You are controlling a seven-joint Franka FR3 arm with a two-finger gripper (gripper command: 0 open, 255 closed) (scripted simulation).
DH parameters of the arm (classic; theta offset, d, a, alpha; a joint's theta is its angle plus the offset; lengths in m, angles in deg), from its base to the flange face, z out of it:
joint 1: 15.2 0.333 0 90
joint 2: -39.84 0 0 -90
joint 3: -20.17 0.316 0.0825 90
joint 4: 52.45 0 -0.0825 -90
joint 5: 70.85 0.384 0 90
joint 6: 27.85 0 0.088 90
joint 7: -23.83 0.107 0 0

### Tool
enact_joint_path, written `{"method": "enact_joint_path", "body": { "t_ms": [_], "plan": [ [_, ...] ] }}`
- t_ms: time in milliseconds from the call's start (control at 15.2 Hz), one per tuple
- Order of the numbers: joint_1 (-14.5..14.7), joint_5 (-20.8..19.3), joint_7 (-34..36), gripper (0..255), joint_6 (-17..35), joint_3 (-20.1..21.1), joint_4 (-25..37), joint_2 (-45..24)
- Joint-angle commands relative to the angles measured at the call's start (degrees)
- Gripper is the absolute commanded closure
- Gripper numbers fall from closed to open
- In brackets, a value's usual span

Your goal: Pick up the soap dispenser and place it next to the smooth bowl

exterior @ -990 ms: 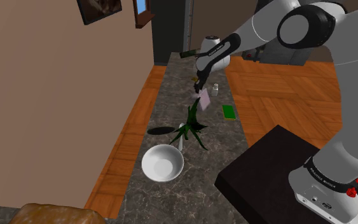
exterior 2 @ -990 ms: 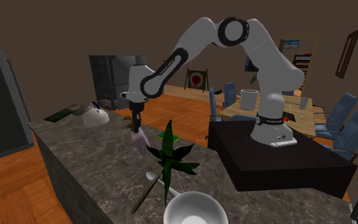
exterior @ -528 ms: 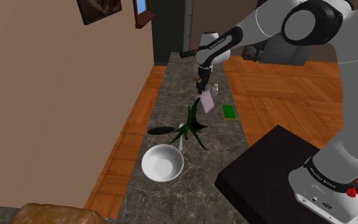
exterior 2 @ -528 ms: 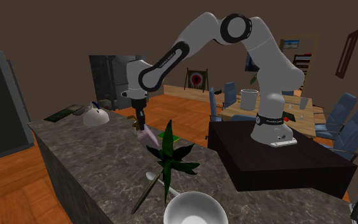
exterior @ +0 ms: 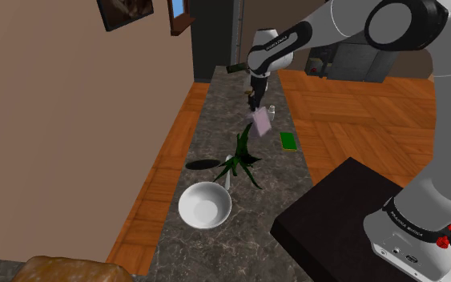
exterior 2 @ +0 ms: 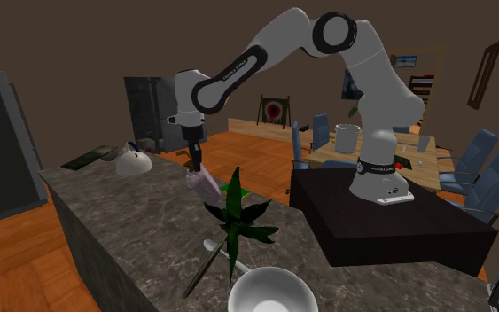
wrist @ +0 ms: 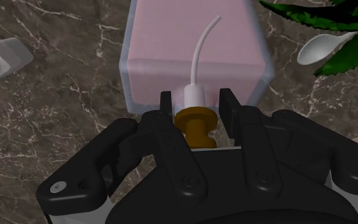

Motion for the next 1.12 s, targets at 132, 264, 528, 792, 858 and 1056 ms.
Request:
{"method": "enact_joint_path", "body": {
  "t_ms": [132, 264, 528, 792, 858, 1056],
  "plan": [
    [0.02, -0.09, 0.0, 255, -2.16, -0.07, 0.35, 1.81],
    [0.04, -0.13, 0.01, 255, -3.31, -0.1, 0.71, 2.6],
    [0.07, -0.21, 0.04, 255, -5.69, -0.15, 1.62, 4.07],
    [0.09, -0.29, 0.06, 255, -8.14, -0.19, 2.74, 5.4],
    [0.1, -0.31, 0.06, 255, -8.77, -0.2, 3.05, 5.71],
    [0.11, -0.36, 0.08, 255, -10.67, -0.23, 4.09, 6.58]
  ]
}}
